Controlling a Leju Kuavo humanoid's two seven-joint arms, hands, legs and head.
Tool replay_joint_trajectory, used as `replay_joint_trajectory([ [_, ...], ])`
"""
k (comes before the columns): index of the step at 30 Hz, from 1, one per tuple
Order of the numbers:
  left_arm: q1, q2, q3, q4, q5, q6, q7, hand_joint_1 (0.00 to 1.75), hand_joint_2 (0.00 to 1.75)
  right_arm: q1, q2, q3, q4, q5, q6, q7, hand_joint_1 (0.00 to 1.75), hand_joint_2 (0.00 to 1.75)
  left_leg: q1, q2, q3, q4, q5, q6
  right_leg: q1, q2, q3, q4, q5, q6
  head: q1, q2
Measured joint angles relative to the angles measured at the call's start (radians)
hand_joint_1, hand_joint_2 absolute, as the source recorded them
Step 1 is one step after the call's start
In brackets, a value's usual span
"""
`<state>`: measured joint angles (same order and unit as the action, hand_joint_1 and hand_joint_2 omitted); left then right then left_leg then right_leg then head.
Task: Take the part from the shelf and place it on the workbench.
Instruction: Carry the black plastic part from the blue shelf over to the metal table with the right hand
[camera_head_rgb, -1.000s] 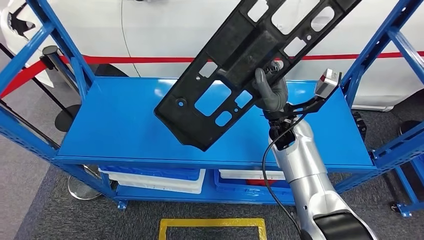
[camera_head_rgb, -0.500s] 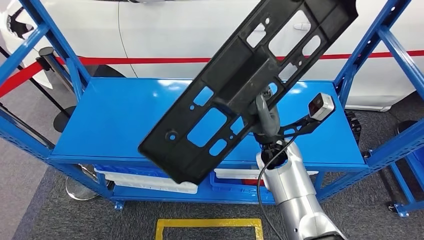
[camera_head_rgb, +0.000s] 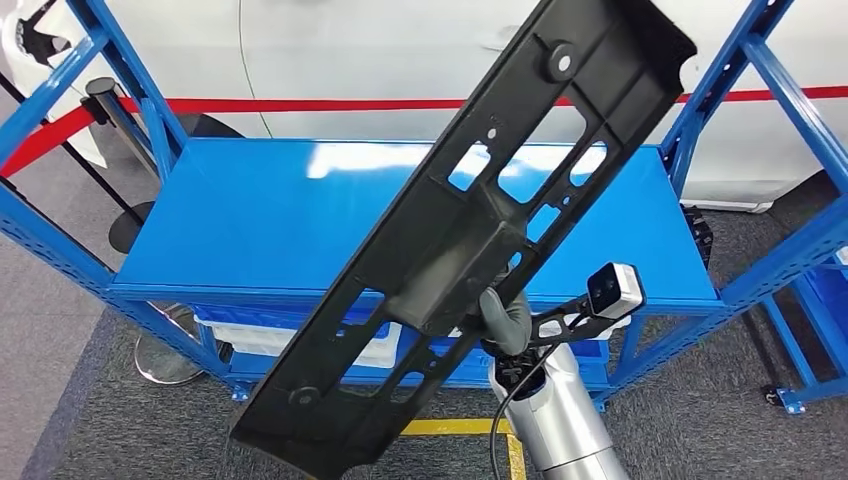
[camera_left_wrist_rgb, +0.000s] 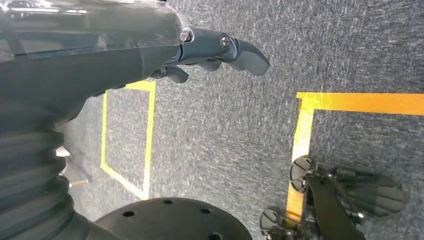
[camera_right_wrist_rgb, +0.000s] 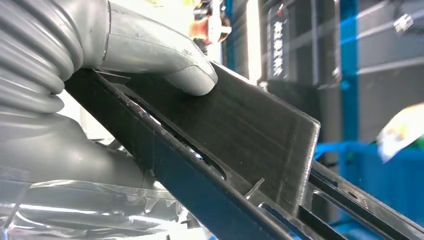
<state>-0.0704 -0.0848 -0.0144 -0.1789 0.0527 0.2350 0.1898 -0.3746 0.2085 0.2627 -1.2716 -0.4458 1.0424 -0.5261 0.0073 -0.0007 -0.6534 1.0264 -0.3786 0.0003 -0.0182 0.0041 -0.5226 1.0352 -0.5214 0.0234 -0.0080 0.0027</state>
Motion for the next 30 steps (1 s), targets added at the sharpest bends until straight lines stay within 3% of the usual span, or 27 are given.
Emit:
replay_joint_trajectory([
  [3,0.002,0.004,-0.004,0.000,-0.005,-0.006,0.002,0.00,1.75,0.019,0.001,0.002,-0.056,0.031,0.009,-0.051,1.75,1.75,0.002,-0.002,-0.008,0.000,0.005,-0.019,0.002,-0.001,-0.013,-0.008,0.020,-0.025,0.000,0.000],
  [5,0.003,0.007,-0.005,0.000,-0.009,-0.012,0.004,0.00,1.75,0.028,0.004,0.002,-0.094,0.050,0.014,-0.083,1.75,1.75,0.005,-0.003,-0.031,0.054,-0.060,-0.028,-0.002,-0.005,-0.032,-0.013,0.041,-0.043,-0.001,0.000],
  [7,0.003,0.010,-0.006,0.000,-0.011,-0.016,0.006,0.00,1.75,0.033,0.006,0.002,-0.127,0.060,0.016,-0.103,1.75,1.75,0.005,-0.003,-0.064,0.178,-0.159,-0.034,0.001,-0.006,-0.056,-0.012,0.061,-0.051,-0.002,0.000],
  [8,0.003,0.011,-0.006,0.000,-0.012,-0.017,0.006,0.00,1.75,0.035,0.006,0.002,-0.141,0.063,0.016,-0.108,1.75,1.75,0.005,-0.003,-0.073,0.238,-0.188,-0.036,0.003,-0.006,-0.069,-0.011,0.070,-0.052,-0.002,0.000],
  [10,0.004,0.012,-0.007,0.000,-0.014,-0.019,0.006,0.00,1.75,0.039,0.006,0.002,-0.156,0.067,0.015,-0.113,1.75,1.75,0.005,-0.003,-0.078,0.302,-0.203,-0.038,0.006,-0.006,-0.085,-0.010,0.082,-0.051,-0.002,0.000],
  [17,0.004,0.012,-0.007,0.000,-0.015,-0.019,0.006,0.00,1.75,0.040,0.006,0.002,-0.161,0.069,0.015,-0.114,1.75,1.75,0.005,-0.003,-0.070,0.305,-0.193,-0.037,0.006,-0.006,-0.092,-0.009,0.087,-0.051,-0.002,0.000],
  [19,0.003,0.013,-0.009,0.000,-0.018,-0.019,0.007,0.00,1.75,0.042,0.006,0.002,-0.179,0.074,0.015,-0.118,1.75,1.75,0.005,-0.003,0.022,0.192,-0.150,-0.032,0.006,-0.005,-0.111,-0.005,0.101,-0.045,-0.003,0.000],
  [21,0.002,0.013,-0.012,0.000,-0.022,-0.023,0.007,0.00,1.75,0.043,0.006,0.002,-0.209,0.079,0.015,-0.126,1.75,1.75,0.002,-0.003,0.129,0.027,-0.115,-0.012,0.007,-0.005,-0.135,-0.003,0.124,-0.025,-0.004,0.000],
  [23,0.000,0.011,-0.014,0.000,-0.022,-0.028,0.006,0.00,1.75,0.045,0.005,0.002,-0.228,0.081,0.013,-0.130,1.75,1.75,-0.001,0.002,0.123,-0.027,-0.095,0.017,0.006,-0.004,-0.179,0.113,0.041,0.000,-0.003,0.000],
  [25,-0.001,0.011,-0.014,0.000,-0.022,-0.030,0.006,0.00,1.75,0.048,0.003,0.002,-0.233,0.081,0.012,-0.132,1.75,1.75,-0.001,0.007,0.082,-0.026,-0.060,0.032,0.005,-0.004,-0.214,0.261,-0.050,0.010,0.000,0.000],
  [26,-0.002,0.011,-0.014,0.000,-0.022,-0.030,0.006,0.00,1.75,0.049,0.002,0.001,-0.233,0.081,0.012,-0.133,1.75,1.75,-0.002,0.007,0.069,-0.024,-0.052,0.031,0.005,-0.004,-0.203,0.272,-0.039,0.010,0.000,0.000],
  [27,-0.003,0.011,-0.014,0.000,-0.022,-0.030,0.006,0.00,1.75,0.049,0.002,0.001,-0.234,0.081,0.013,-0.134,1.75,1.75,-0.002,0.007,0.057,-0.022,-0.044,0.029,0.005,-0.004,-0.172,0.245,-0.013,0.008,0.000,0.000],
  [28,-0.004,0.011,-0.014,0.000,-0.021,-0.029,0.006,0.00,1.75,0.048,0.002,0.001,-0.235,0.081,0.013,-0.135,1.75,1.75,-0.003,0.007,0.047,-0.019,-0.038,0.028,0.006,-0.004,-0.125,0.186,0.014,0.003,0.000,0.000],
  [30,-0.005,0.009,-0.014,0.000,-0.020,-0.027,0.005,0.00,1.75,0.044,0.002,0.000,-0.238,0.081,0.015,-0.137,1.75,1.75,-0.006,0.007,0.032,-0.015,-0.026,0.021,0.011,-0.004,-0.030,0.044,0.028,-0.009,-0.001,0.000],
])
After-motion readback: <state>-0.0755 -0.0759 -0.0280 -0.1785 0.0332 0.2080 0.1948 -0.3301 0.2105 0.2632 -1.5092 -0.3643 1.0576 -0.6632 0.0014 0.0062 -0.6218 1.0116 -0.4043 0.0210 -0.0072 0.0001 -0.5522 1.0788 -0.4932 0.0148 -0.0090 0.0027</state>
